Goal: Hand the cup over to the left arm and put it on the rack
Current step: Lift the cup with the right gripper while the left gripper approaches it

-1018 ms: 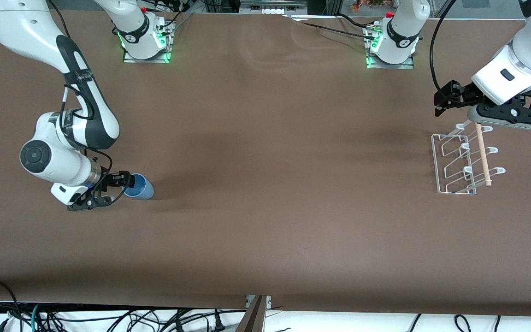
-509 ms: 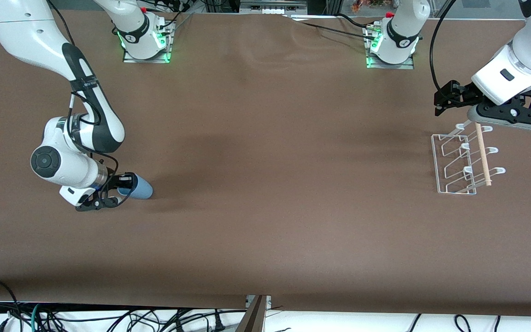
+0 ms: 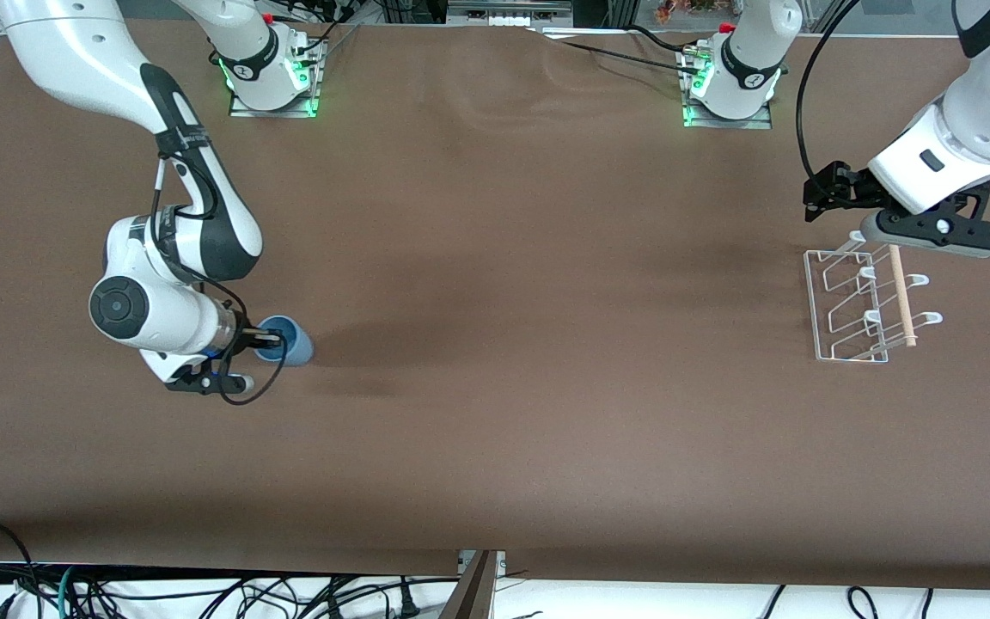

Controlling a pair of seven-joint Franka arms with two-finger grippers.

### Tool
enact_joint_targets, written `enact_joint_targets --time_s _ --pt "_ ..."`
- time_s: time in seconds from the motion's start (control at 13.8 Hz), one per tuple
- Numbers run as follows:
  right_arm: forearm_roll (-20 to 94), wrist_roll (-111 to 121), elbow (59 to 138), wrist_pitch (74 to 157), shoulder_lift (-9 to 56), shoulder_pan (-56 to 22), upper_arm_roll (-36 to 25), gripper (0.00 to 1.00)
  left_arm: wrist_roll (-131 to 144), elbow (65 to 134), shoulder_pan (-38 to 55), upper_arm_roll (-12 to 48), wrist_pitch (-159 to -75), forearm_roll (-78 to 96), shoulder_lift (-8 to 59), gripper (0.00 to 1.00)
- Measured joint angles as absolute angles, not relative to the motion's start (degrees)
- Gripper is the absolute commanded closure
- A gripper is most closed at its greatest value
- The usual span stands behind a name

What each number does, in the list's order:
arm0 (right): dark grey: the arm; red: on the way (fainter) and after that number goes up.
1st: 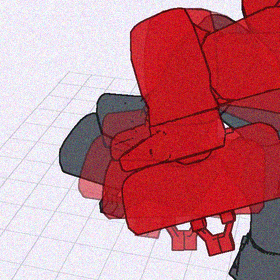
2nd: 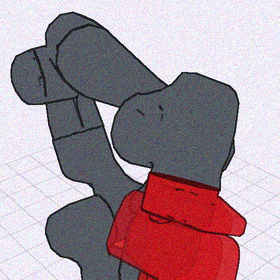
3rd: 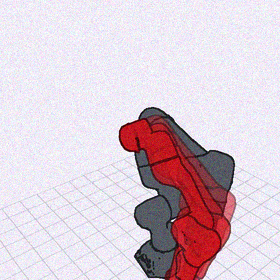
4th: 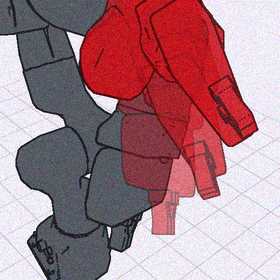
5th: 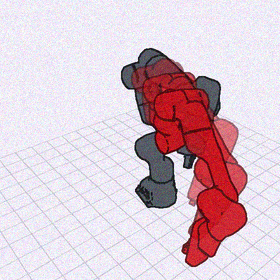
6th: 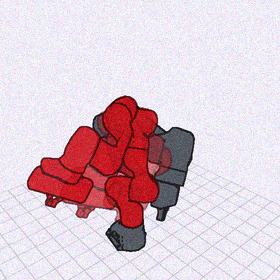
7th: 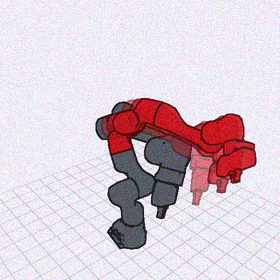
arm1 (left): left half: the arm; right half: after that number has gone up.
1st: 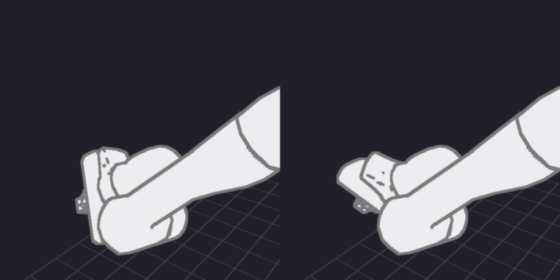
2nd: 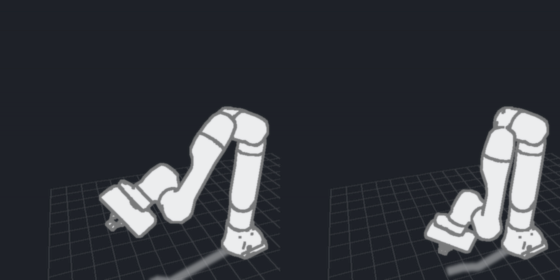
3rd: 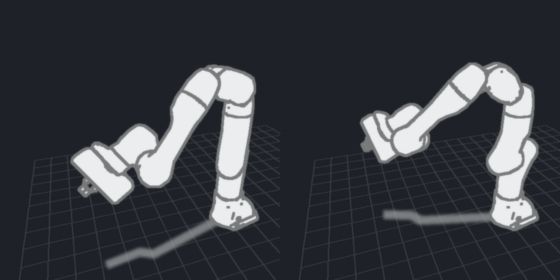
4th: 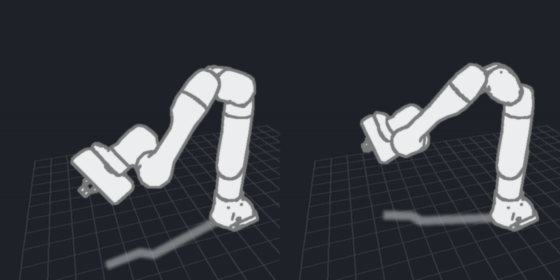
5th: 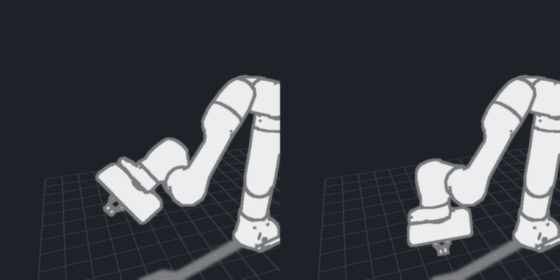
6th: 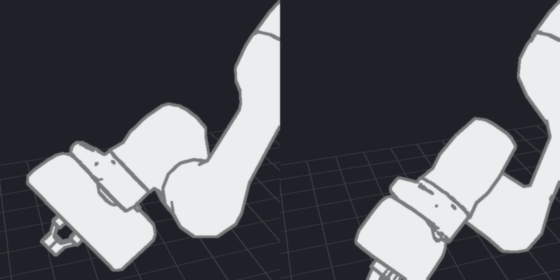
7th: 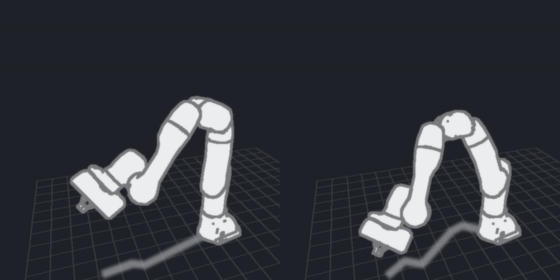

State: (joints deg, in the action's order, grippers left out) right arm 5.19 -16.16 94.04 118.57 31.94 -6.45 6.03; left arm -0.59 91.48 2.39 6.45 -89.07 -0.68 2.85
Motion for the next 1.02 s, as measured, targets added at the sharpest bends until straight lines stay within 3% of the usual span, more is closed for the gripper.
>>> enact_joint_targets --time_s 0.22,0.51,0.8,1.02 --pt "20.09 -25.86 90.21 116.14 31.94 -11.92 6.21 1.00 -0.59 91.50 2.71 6.55 -88.93 3.03 3.67 0.00" --pt "31.43 -48.38 85.82 116.63 32.66 -23.19 6.48 1.00 -8.08 91.55 1.30 5.99 -89.39 11.76 6.84 0.00" --pt "36.57 -70.40 75.90 118.12 34.05 -31.36 6.48 1.00 -21.95 91.56 0.20 5.95 -91.38 19.17 9.84 0.00" --pt "40.32 -76.41 72.25 120.03 34.19 -33.09 7.68 1.00 -35.95 91.67 -0.23 5.94 -92.10 25.25 11.80 0.00"
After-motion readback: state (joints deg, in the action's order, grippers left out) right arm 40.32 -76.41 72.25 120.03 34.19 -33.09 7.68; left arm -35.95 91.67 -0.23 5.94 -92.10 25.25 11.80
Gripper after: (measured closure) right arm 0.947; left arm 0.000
